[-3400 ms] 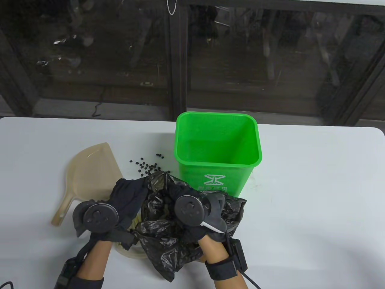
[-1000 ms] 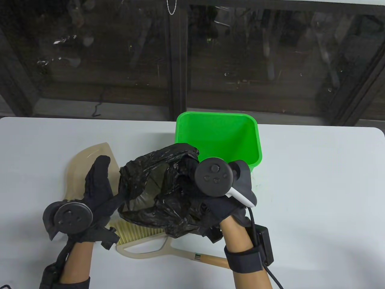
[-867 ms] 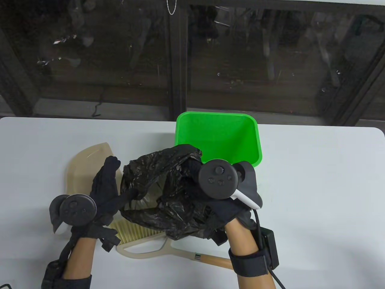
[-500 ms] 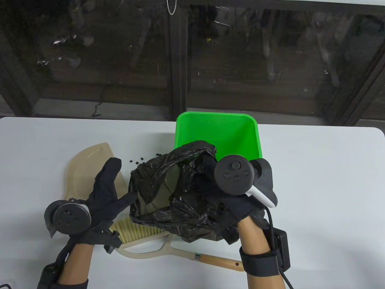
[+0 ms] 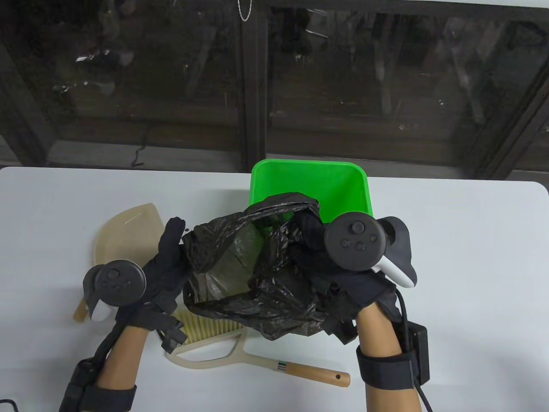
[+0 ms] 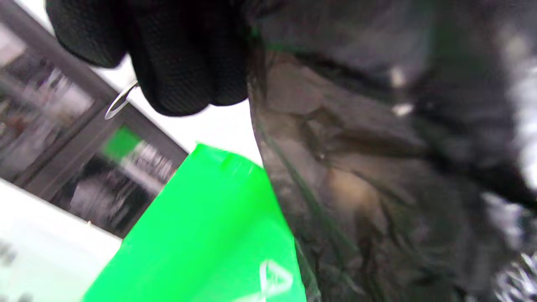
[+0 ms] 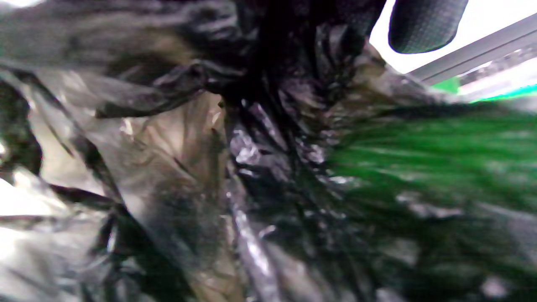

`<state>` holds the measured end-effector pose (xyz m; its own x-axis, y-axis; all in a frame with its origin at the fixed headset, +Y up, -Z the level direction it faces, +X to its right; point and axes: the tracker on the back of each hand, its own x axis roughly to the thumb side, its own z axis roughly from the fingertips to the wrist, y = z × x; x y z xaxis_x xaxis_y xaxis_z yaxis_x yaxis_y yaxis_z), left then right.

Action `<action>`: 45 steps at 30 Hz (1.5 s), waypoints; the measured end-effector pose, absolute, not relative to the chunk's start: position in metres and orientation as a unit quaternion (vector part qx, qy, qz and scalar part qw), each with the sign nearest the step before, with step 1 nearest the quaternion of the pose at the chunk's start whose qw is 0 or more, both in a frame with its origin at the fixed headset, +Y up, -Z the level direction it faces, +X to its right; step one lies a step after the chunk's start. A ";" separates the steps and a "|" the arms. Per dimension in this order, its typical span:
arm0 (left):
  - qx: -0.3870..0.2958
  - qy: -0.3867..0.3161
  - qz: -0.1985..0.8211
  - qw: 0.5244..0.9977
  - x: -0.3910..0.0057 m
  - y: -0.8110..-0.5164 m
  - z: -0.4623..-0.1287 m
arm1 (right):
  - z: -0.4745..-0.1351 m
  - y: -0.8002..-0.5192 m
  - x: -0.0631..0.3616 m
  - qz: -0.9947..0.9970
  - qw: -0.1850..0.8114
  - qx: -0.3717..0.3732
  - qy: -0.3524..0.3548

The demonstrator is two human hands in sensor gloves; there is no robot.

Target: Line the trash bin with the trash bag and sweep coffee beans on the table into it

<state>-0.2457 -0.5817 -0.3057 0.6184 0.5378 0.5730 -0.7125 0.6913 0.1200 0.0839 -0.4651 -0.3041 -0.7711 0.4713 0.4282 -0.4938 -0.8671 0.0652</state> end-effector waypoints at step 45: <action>0.442 -0.132 0.044 0.886 -0.258 -0.440 -0.244 | -0.265 -0.384 0.077 0.880 -0.142 0.053 -0.451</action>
